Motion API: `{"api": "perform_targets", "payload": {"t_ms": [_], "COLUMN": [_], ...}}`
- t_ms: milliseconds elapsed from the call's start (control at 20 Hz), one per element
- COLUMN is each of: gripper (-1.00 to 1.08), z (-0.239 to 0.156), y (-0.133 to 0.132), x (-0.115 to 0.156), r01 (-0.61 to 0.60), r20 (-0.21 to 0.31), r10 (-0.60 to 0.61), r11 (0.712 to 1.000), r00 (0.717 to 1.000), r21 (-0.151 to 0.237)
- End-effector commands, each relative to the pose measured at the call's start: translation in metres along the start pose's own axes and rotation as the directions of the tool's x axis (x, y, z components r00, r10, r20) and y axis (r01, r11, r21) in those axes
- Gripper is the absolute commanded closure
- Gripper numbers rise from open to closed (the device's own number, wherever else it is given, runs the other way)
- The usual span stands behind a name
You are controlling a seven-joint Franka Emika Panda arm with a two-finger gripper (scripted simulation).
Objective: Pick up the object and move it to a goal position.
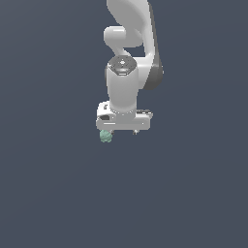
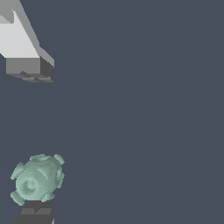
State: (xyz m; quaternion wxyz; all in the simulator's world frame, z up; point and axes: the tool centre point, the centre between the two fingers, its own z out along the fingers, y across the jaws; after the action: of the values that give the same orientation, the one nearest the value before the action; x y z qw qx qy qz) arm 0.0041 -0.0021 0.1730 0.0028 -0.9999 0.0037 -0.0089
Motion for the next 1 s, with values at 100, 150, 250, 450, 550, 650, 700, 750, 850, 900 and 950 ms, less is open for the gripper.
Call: {"api": "perform_targets", "payload": {"t_ms": [100,150,250,450,550,650,700,750,850,900,950], "gripper": [-0.92,-0.92,-0.92,-0.92,-0.92,-0.92,-0.92,-0.92,-0.92,-0.92,-0.92], "z": [-0.002,-0.004,-0.011,-0.019,-0.017,-0.015,-0.013,-0.01,-0.004,0.0,0.004], "y": [0.002,0.004,0.009,0.014,0.014,0.016,0.018,0.02,0.026,0.029,0.032], "x": [0.001,0.001,0.004,0.006,0.006,0.004,0.003,0.001,-0.003,-0.006,-0.009], "r01": [-0.002,-0.005,-0.013,-0.021,-0.02,-0.02,-0.02,-0.019,-0.018,-0.017,-0.016], "r20": [-0.001,-0.003,-0.009,-0.014,-0.013,-0.012,-0.012,-0.011,-0.009,-0.008,-0.007], "r10": [0.002,0.005,0.013,0.021,0.02,0.02,0.019,0.019,0.017,0.017,0.016], "r11": [1.0,1.0,1.0,1.0,1.0,1.0,1.0,1.0,1.0,1.0,1.0], "r00": [1.0,1.0,1.0,1.0,1.0,1.0,1.0,1.0,1.0,1.0,1.0], "r21": [-0.002,-0.004,-0.01,-0.016,-0.015,-0.015,-0.015,-0.015,-0.014,-0.013,-0.013]}}
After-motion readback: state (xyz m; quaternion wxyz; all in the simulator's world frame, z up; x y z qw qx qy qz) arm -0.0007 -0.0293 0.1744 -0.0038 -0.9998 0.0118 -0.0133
